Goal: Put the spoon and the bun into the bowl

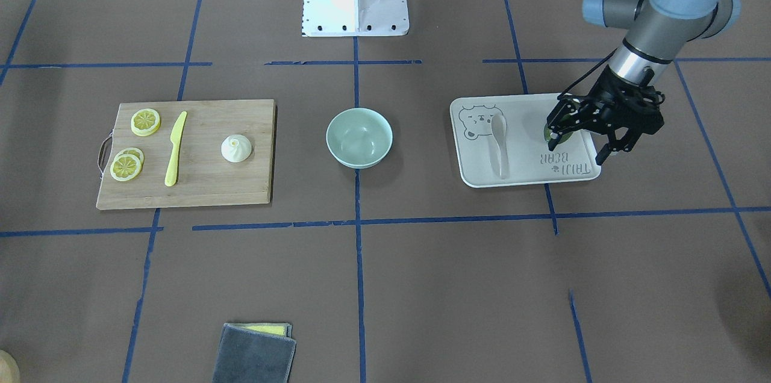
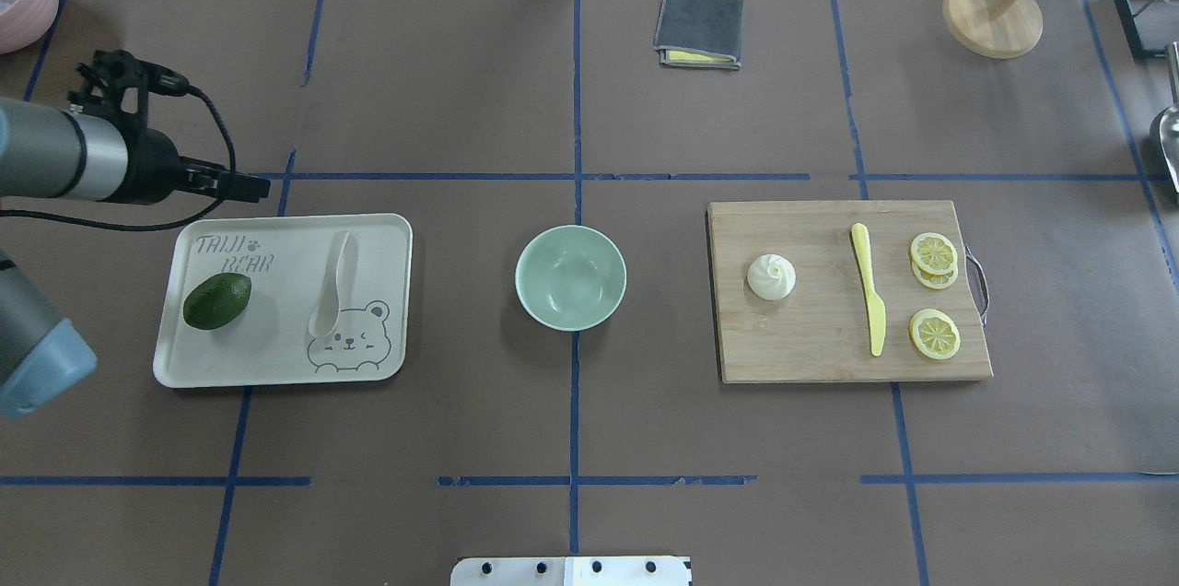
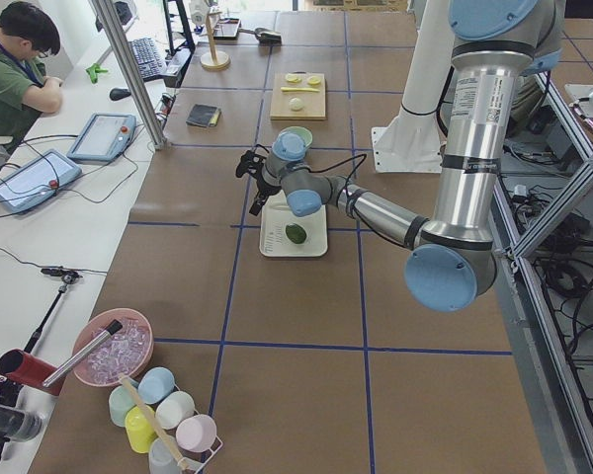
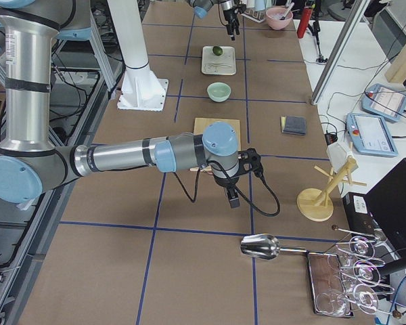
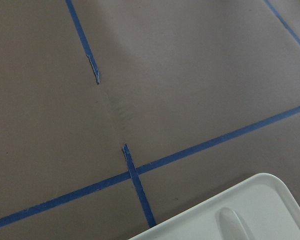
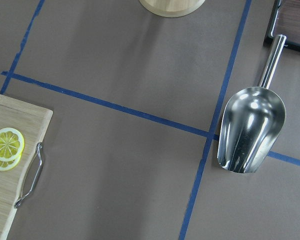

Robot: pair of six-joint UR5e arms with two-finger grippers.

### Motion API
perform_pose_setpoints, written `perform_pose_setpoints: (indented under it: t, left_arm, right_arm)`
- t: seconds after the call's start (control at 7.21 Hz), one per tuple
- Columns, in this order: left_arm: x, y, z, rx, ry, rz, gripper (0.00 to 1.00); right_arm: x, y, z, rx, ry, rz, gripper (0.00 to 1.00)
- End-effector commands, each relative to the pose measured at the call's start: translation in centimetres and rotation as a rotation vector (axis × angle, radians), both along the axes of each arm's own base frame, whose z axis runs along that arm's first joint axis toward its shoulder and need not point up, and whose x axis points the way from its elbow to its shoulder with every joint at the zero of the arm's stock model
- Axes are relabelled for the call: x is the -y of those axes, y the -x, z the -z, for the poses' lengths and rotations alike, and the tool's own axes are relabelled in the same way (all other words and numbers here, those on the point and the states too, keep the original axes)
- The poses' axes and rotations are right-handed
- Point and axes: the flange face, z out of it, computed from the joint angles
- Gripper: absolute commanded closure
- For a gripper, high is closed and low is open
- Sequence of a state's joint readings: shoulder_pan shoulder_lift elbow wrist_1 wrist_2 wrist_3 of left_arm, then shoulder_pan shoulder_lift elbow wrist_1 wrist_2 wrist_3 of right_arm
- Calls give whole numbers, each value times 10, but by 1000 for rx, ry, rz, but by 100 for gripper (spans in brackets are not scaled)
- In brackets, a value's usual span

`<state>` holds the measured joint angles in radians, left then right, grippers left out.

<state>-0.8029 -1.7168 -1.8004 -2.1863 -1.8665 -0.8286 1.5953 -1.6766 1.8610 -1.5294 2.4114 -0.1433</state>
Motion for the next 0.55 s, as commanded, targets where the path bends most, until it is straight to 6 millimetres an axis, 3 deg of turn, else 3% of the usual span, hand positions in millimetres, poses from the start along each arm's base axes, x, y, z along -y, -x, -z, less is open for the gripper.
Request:
perform_pose_setpoints:
  t: [0.0, 0.14, 0.28, 0.42]
  left_arm:
    - [-27, -72, 18, -1, 72, 46, 8]
    - [-42, -93, 15, 0, 100, 51, 23]
    - [-55, -110, 10, 7, 114, 55, 30]
    - [-57, -113, 9, 9, 115, 50, 32]
  right_arm:
    - [0, 0, 0, 0, 0, 1, 0]
    - [0, 0, -1, 0, 1, 1, 0]
    - [0, 0, 0, 0, 1, 0, 0]
    - [0, 0, -1, 0, 3, 1, 0]
